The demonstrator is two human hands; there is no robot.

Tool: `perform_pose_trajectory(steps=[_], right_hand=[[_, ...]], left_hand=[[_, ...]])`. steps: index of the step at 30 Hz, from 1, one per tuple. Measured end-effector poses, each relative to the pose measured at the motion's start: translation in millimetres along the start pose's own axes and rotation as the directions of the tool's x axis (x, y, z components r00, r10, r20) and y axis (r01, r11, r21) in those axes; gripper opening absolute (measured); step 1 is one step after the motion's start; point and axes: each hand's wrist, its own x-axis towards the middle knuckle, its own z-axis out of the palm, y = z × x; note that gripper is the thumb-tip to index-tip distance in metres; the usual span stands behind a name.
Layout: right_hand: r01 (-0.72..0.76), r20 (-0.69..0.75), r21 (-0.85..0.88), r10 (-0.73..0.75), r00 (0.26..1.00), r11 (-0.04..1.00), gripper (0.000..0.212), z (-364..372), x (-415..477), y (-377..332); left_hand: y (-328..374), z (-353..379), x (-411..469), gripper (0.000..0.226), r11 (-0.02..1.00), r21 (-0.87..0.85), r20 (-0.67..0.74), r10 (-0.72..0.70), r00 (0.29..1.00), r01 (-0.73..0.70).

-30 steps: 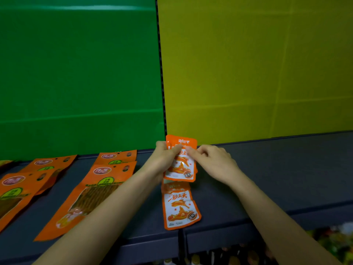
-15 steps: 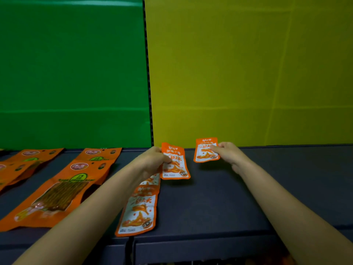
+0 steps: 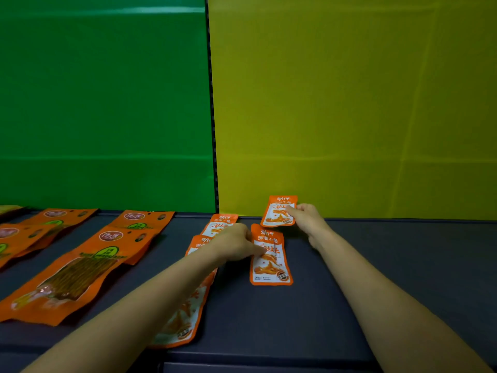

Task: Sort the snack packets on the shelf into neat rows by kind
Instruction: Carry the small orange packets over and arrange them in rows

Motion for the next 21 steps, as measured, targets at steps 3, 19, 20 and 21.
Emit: perform_pose_trajectory(steps=[3,19,20,21], right_hand=[[0.006,0.022,-0.005,-0.006,1.000,1.000,0.020,0.6,2.6,1.8],[0.048,0.067,-0.490,-0.017,0.998,0.870,0.032,11.5,12.8,17.2],[0.055,0.059,-0.522,-0.028,0.998,0.851,0.032,11.6,12.0,17.2],[0.064,0.054,-0.547,-0.042,0.998,0.835,0.033,11.5,11.0,17.2]], left_hand=[[0.7,6.7,9.7,0.041,0.998,0.061,0.006,-0.015,1.000,0.015],[2.1,11.7,15.7,0.033,0.986,0.135,-0.039,0.107,0.993,-0.101],[1.6,11.3,15.5,0.032,0.984,0.140,-0.040,0.113,0.993,-0.106],[1.3,11.1,15.2,0.032,0.983,0.145,-0.040,0.118,0.992,-0.111]])
